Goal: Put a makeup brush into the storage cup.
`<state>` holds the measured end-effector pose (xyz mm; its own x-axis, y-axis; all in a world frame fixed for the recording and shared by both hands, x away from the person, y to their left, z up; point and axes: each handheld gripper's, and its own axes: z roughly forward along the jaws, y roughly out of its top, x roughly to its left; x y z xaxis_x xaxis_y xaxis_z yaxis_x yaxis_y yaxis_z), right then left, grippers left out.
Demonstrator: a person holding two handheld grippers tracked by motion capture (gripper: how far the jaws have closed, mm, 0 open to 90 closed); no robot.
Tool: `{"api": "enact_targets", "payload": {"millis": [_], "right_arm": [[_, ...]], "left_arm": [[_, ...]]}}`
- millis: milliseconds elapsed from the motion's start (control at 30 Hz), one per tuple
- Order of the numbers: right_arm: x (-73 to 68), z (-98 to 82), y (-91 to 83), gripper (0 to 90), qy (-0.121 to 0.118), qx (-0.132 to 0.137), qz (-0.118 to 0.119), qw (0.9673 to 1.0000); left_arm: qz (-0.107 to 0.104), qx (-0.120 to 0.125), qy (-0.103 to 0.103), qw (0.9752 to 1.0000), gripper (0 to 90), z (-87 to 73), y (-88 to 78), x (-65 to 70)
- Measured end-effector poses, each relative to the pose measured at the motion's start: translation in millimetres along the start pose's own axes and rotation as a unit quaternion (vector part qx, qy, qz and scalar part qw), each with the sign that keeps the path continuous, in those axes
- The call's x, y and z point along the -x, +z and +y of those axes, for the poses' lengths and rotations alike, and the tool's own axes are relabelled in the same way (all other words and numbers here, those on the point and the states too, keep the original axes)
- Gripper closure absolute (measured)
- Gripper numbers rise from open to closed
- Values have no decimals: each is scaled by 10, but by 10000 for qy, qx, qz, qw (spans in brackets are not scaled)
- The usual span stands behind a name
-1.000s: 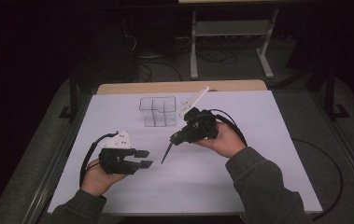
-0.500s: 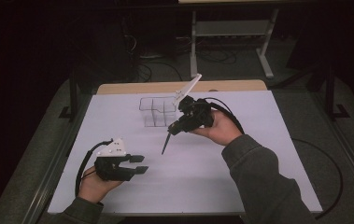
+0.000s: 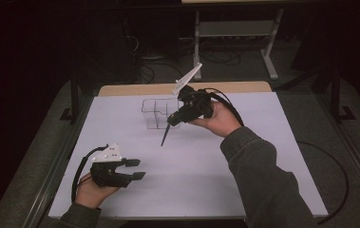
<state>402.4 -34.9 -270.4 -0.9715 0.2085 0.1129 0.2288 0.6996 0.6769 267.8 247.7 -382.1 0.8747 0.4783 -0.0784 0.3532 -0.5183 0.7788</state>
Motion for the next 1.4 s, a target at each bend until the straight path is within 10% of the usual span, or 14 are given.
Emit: {"api": "enact_targets", "payload": {"millis": [1400], "right_arm": [[654, 609, -131, 827, 326, 143, -634, 9974]], "left_arm": [[39, -70, -40, 10000, 439, -80, -19, -20]]}}
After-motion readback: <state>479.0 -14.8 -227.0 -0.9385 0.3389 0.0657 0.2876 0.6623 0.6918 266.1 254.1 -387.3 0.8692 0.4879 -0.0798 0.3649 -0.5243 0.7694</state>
